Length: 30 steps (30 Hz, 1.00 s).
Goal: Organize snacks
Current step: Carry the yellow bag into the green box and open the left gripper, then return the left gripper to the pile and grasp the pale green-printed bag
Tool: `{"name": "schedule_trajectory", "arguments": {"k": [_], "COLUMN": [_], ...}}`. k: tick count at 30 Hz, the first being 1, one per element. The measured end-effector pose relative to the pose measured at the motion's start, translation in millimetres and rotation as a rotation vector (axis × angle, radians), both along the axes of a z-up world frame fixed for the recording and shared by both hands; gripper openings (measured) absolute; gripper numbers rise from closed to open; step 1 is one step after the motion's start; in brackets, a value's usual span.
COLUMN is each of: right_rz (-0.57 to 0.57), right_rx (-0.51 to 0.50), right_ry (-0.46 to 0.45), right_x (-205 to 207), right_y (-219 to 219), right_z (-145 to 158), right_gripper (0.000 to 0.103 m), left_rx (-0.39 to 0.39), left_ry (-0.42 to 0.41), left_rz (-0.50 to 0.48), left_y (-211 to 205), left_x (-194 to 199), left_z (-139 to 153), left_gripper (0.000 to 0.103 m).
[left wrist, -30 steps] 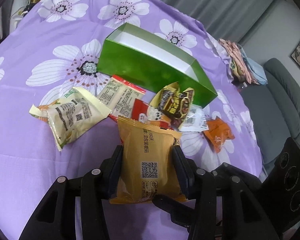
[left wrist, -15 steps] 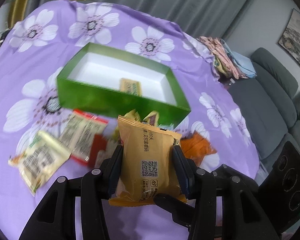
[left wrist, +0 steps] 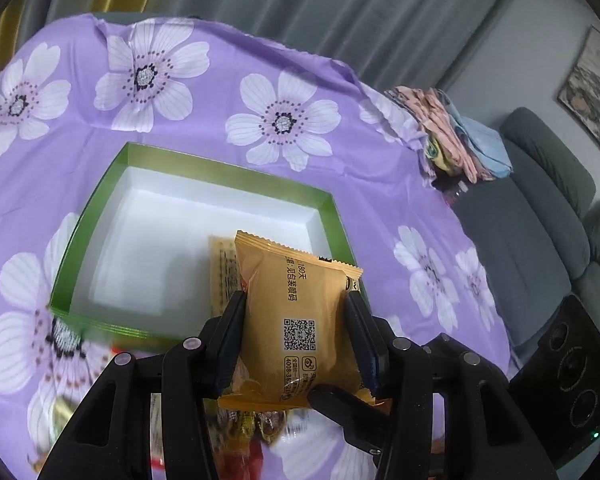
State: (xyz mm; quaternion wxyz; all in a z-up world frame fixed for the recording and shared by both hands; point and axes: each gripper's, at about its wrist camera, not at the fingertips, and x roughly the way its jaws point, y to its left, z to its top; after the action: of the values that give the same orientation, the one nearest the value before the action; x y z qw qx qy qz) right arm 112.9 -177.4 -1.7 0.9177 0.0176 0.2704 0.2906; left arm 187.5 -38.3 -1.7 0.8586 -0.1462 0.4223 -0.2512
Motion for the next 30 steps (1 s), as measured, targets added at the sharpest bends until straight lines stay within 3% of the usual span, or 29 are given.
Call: {"name": "schedule_trajectory", "arguments": {"k": [9, 15, 16, 18, 20, 26, 30], "right_rz": [-0.01, -0.044, -0.053, -0.078, -0.099, -0.152, -0.193], "right_rx": [-0.044, -0.058, -0.056, -0.04, -0.011, 0.059, 0.117], "right_ry": [0.078, 0.121, 0.124, 0.123, 0.123, 0.104, 0.116], "right_x": [44, 55, 54, 52, 47, 16, -8], "right_y": [6, 10, 9, 4, -7, -42, -60], "right_z": [-21, -35, -36, -36, -32, -21, -20], "right_gripper": [0.041, 0.046, 0.052, 0.061, 0.062, 0.074, 0.077], "left_rx": [-0.011, -0.012, -0.017, -0.027, -0.039, -0.048, -0.054], "left_ry": [0.09, 0.117, 0.121, 0.12, 0.097, 0.026, -0.014], "left_rz": [0.028, 0.068, 0.081, 0.105, 0.131, 0.16, 0.224], "left_y": [0, 3, 5, 10, 19, 46, 66], "left_x": [43, 51, 52, 52, 48, 17, -18], "left_z": [-35, -51, -52, -50, -42, -21, -16], "left_gripper": [0.049, 0.05, 0.051, 0.063, 0.084, 0.092, 0.092]}}
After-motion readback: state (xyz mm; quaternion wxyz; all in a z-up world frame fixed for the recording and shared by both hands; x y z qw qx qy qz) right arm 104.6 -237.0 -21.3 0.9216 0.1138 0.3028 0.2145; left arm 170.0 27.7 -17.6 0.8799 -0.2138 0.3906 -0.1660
